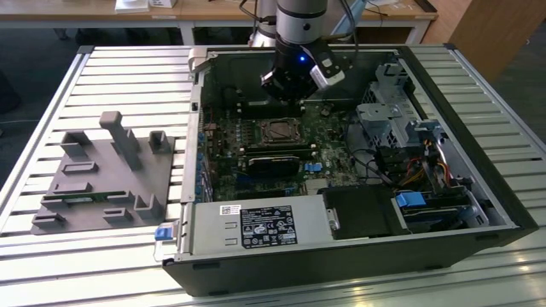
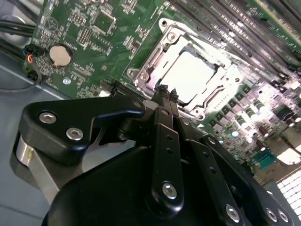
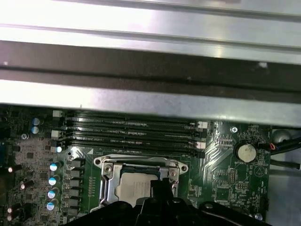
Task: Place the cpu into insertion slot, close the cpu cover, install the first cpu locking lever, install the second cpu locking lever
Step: 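Install the second cpu locking lever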
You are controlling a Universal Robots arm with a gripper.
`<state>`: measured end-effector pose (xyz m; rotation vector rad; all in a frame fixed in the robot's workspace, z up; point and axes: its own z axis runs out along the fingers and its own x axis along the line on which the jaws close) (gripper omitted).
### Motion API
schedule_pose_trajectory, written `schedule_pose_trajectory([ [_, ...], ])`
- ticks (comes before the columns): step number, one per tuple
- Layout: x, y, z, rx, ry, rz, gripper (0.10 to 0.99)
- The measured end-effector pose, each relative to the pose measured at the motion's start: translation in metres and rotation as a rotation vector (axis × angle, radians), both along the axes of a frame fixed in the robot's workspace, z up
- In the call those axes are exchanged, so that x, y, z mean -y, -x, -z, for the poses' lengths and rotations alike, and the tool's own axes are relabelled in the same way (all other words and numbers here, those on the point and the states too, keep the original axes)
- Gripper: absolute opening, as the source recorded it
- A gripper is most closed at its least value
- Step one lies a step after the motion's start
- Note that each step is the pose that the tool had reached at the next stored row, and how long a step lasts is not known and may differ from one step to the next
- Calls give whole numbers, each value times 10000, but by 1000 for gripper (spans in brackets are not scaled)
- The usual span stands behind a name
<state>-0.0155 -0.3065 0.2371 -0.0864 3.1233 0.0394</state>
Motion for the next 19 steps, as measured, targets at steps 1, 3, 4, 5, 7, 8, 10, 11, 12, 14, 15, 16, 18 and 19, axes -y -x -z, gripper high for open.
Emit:
schedule_pose_trajectory([
  [1, 19, 1, 0, 0, 1, 0, 106],
  [3, 54, 2, -1, -1, 2, 0, 106],
  [4, 70, 2, 0, -1, 2, 0, 106],
  [5, 83, 2, 0, 0, 1, 0, 106],
  [7, 99, 2, 0, -1, 1, 0, 106],
  [8, 106, 2, -1, -9, 2, 1, 106],
  [10, 117, -6, 0, -74, 1, 5, 106],
  [11, 124, -8, 0, -96, 1, 5, 106],
  [12, 130, -9, 0, -96, 1, 5, 106],
  [14, 145, -8, 0, -97, 1, 5, 106],
  [15, 156, -9, 0, -98, 1, 4, 106],
  [16, 171, -8, 0, -98, 1, 5, 106],
  [18, 208, -8, 1, -98, 2, 5, 106],
  [19, 223, -9, 1, -98, 2, 5, 106],
])
